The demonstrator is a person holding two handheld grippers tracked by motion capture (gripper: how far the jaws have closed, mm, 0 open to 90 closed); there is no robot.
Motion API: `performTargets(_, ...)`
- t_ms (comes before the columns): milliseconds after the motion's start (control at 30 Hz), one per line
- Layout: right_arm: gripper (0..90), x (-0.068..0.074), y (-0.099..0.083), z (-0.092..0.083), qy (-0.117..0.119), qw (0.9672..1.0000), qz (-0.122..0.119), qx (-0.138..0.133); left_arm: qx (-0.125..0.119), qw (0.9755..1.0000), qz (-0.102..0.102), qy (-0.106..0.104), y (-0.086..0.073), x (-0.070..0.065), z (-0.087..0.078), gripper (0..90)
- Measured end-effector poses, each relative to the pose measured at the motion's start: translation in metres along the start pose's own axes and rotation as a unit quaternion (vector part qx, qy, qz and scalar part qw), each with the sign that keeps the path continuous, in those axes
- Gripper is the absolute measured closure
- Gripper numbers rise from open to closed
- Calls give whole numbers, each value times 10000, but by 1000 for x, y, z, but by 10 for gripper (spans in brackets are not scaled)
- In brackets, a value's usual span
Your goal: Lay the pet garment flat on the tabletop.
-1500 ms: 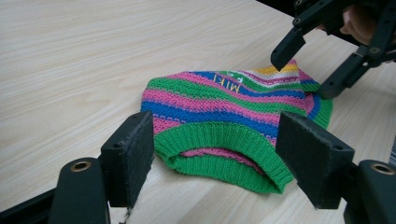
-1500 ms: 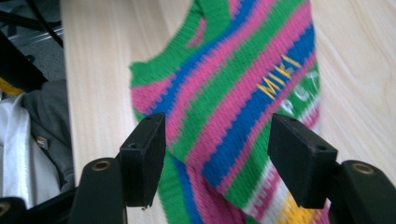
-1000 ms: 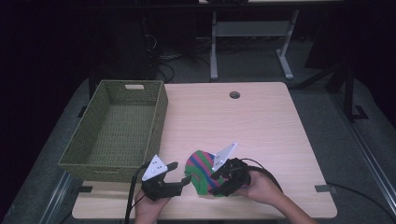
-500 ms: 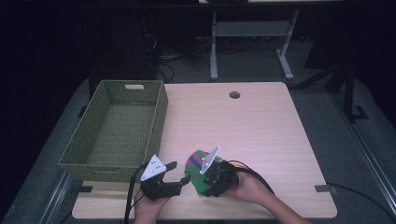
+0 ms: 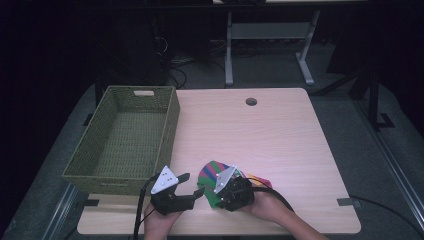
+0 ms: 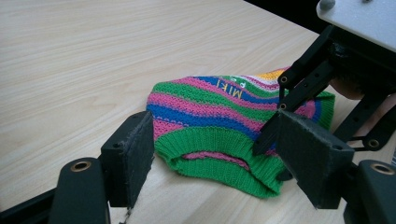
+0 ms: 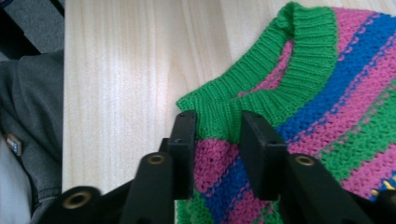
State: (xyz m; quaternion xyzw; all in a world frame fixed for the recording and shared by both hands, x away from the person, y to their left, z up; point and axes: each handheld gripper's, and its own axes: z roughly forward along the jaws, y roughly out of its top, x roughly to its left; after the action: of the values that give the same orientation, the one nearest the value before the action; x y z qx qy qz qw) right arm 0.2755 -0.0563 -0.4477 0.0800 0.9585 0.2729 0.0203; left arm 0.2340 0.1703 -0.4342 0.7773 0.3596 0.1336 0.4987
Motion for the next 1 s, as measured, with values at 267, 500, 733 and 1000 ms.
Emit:
performTargets(267,791,-8,-2,0,56,9995,295,-110,-20,10000,-33,-12,0,1,0,278)
performTargets(500,827,-13,-2,-3,225,9984,489,-156,-36,10000,-46,3,0,2,-2,278)
performTargets(733,837,-13,2,-16,220,9979,506,-345,-59,10000,-47,-2,0,2,-2,278)
performTargets(1000,839,-18,1,-36,177,9960,633,-599,-140,9999,-83,13,0,3,-3,278)
